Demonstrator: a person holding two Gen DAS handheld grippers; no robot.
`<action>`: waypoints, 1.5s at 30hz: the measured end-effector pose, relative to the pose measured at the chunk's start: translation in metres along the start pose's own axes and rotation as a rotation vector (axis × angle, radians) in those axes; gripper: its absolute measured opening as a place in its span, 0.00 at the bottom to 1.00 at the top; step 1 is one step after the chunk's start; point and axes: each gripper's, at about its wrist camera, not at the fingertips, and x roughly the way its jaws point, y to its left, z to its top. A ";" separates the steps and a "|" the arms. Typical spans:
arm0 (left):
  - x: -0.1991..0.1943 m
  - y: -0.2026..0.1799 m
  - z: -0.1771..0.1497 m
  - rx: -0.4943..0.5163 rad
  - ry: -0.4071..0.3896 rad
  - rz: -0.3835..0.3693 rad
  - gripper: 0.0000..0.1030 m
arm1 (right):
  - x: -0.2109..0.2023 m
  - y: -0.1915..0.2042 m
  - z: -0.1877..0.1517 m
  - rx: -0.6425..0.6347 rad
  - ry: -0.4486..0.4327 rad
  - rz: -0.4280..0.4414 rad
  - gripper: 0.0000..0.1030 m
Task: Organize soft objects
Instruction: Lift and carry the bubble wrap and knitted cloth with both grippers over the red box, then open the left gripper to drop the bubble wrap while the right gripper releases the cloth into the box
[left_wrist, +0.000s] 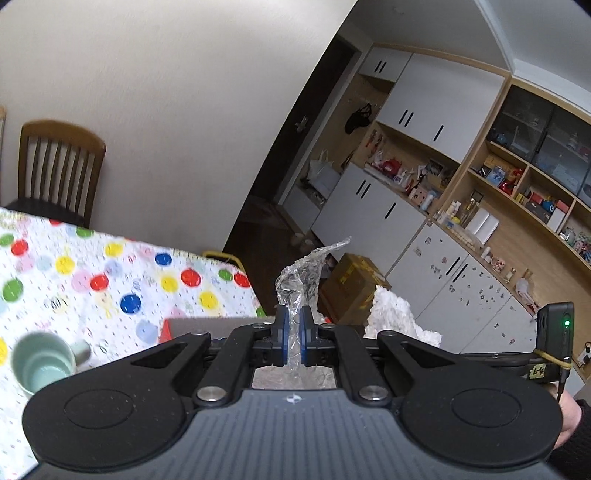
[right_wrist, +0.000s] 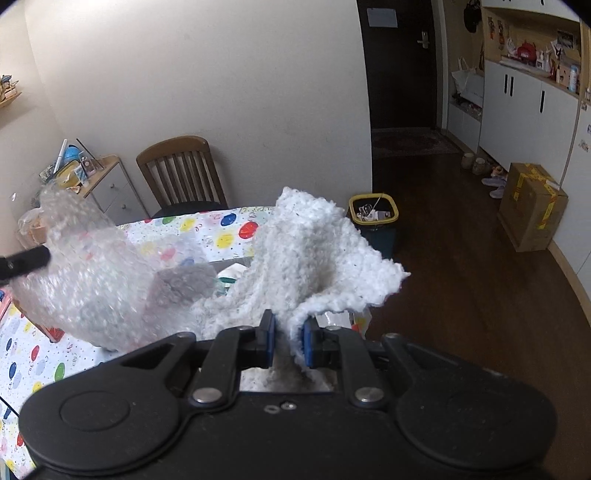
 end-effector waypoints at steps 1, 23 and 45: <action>0.004 0.003 -0.005 -0.008 0.004 0.011 0.06 | 0.003 -0.002 0.000 0.003 0.003 0.002 0.13; 0.086 0.024 -0.068 0.087 0.240 0.196 0.05 | 0.082 -0.011 -0.009 -0.033 0.135 0.033 0.17; 0.056 0.014 -0.060 0.097 0.156 0.235 0.64 | 0.076 -0.019 -0.010 -0.063 0.123 0.021 0.52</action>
